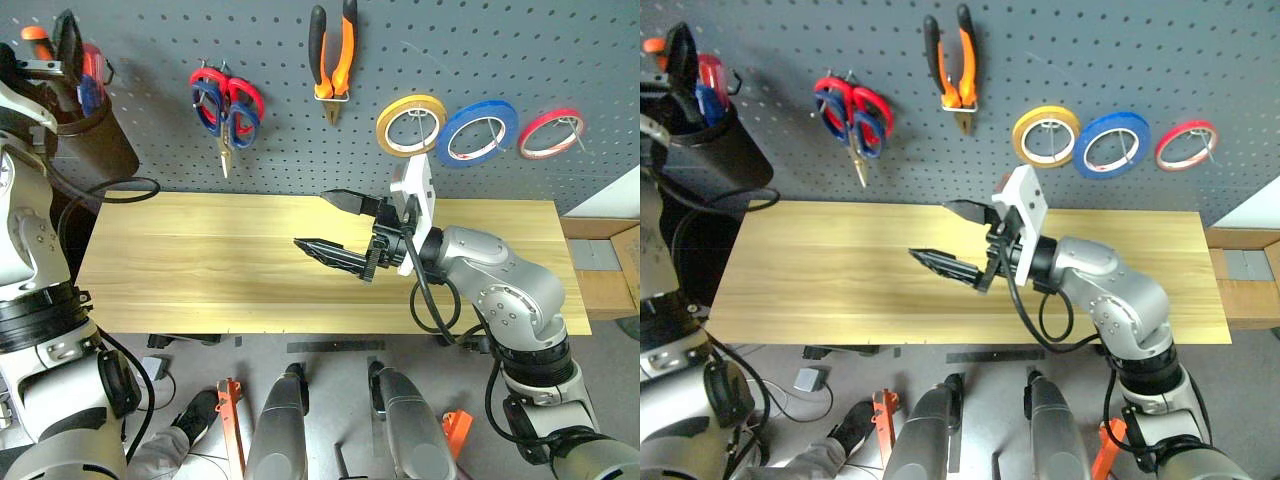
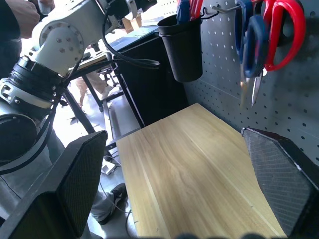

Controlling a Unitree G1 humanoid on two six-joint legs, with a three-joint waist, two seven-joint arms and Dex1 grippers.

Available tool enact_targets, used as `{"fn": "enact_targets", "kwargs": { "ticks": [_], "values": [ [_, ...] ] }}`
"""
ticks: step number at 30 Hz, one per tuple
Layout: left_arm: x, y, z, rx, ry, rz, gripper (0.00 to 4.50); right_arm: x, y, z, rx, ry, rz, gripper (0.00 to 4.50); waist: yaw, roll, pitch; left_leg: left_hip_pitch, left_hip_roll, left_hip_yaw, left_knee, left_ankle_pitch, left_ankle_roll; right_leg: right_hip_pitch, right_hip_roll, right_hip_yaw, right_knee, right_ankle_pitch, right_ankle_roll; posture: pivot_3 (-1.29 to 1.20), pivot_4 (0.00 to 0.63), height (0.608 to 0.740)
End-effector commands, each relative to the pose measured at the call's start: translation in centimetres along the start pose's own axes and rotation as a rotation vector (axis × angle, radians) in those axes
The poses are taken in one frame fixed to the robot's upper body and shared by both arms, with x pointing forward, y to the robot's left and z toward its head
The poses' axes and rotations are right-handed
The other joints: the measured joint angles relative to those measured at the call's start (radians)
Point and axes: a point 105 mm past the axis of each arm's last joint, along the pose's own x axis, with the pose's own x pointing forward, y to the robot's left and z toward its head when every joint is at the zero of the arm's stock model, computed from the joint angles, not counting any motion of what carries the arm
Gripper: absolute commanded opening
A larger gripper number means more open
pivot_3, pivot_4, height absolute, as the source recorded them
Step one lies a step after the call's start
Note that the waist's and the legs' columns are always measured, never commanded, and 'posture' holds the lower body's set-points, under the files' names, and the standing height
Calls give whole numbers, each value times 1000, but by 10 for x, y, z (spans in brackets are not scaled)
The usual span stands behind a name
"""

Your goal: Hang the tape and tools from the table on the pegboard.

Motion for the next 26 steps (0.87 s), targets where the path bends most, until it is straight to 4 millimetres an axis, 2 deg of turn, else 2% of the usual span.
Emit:
{"fn": "enact_targets", "kwargs": {
  "ticks": [1,4,7,9,13,14,16,18,20,23,26],
  "values": [
    [-26,-61,6,-158,83,-371,4450,-7,3,6,-24,-20,37,4500,0,0,0,0,0,0,0,0,0,0,0,0,0,0,0,65,366,740],
    [-71,-121,-5,-299,205,-694,4450,-18,-6,-3,-9,-5,7,4500,0,-1,0,0,2,0,0,0,0,1,-2,1,0,0,0,65,335,740],
    [-99,-140,-25,-342,292,-753,4450,-32,-26,-13,-17,19,-101,4500,1,-3,-4,0,2,-1,0,2,-4,1,-2,0,0,0,0,57,297,740],
    [-108,-136,-53,-217,363,-688,4450,-51,-42,-21,-31,56,-187,4500,2,-4,-17,0,1,0,0,3,-5,1,-2,0,0,0,0,46,274,740],
    [-133,-149,-87,-339,450,-670,4450,-98,-81,-37,-56,136,-398,4500,2,-5,-51,1,-1,0,-1,3,-4,1,-1,0,-1,1,-1,4,229,740],
    [-136,-150,-100,-342,475,-629,4450,-112,-89,-44,-44,154,-444,4500,2,-5,-61,2,-1,0,-1,2,-3,2,-1,0,-1,1,-1,4,229,740],
    [-138,-147,-126,-348,512,-515,4450,-130,-99,-63,2,169,-524,4500,5,-6,-84,4,-1,0,-1,2,-3,6,-1,0,-3,1,-1,-20,178,740],
    [-146,-149,-160,-326,562,-421,4450,-141,-100,-93,48,195,-586,4500,4,-6,-117,7,-1,0,-1,2,-3,9,0,0,-4,1,-2,-28,133,740],
    [-156,-155,-183,-304,595,-394,4450,-150,-106,-114,66,200,-677,4500,1,-5,-145,19,-1,2,-4,1,-2,20,0,0,-7,1,-2,-31,108,740],
    [-169,-159,-202,-283,624,-393,4450,-163,-117,-135,71,197,-817,4500,-12,-4,-173,26,0,5,-4,1,-2,29,2,4,-12,2,0,-33,79,740],
    [-176,-155,-211,-285,633,-376,4450,-168,-122,-147,76,200,-864,4500,-17,-3,-197,33,3,7,-4,2,0,37,7,6,-21,8,3,-24,41,740]
  ]
}}
